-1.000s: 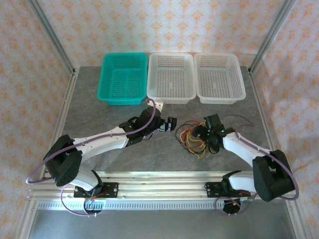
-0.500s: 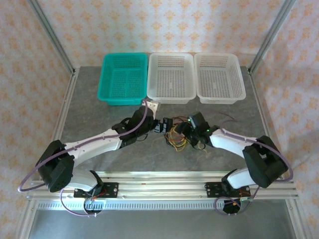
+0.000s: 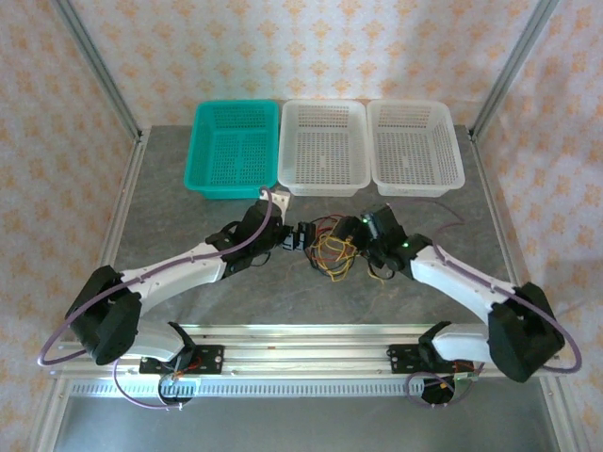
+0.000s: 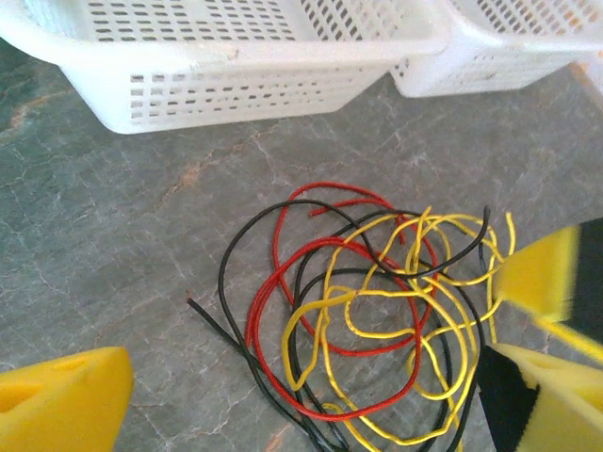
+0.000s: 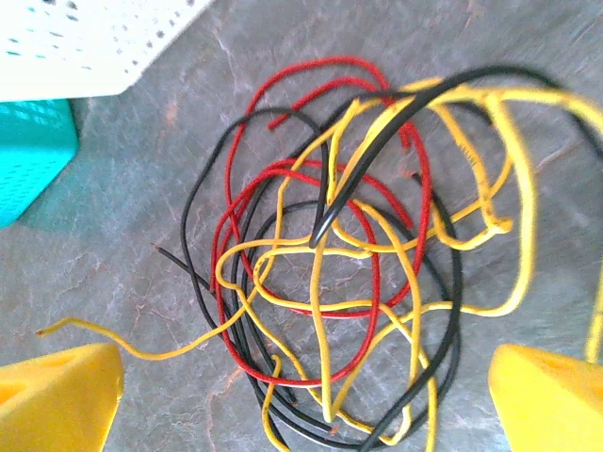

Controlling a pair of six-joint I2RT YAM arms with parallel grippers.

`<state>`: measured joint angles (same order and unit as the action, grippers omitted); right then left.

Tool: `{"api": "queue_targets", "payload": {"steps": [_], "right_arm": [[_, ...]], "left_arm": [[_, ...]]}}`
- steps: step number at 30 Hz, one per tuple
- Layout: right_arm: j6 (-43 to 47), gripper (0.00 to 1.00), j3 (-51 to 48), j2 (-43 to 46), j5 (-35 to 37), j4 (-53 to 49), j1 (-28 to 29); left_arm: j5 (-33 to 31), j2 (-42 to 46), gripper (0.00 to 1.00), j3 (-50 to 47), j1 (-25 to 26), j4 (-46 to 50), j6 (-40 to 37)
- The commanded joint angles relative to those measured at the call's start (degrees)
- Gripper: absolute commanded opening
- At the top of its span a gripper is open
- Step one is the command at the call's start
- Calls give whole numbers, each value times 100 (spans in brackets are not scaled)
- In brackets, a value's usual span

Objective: Untangle the cables

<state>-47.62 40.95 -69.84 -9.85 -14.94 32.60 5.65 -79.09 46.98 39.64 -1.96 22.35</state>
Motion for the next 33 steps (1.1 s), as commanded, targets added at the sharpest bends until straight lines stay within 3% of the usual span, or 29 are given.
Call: {"api": "queue_targets", "payload": {"steps": [1,7,13,19,25,33], "right_arm": [[493,100,-34,450,716,-621,18],[1207,100,-34,1148,1300,-295,16],[2072,99,314,1056,1026,107,18],[1990,87,593,561,265,453,115],[2095,75,1101,-328,201,376,537],[2157,70,1845,-1758,157,419,965]], "left_arm": [[102,-141,95,92,-9,-95,-221],[149,-151,95,20,-34,-424,-30],[121,125,96,-324,-173,-1065,512],[314,495,96,-925,-447,-1721,1086],[606,978,95,-1608,-841,-2218,1659],[892,1529,94,-2282,-1426,-2516,2001]]}}
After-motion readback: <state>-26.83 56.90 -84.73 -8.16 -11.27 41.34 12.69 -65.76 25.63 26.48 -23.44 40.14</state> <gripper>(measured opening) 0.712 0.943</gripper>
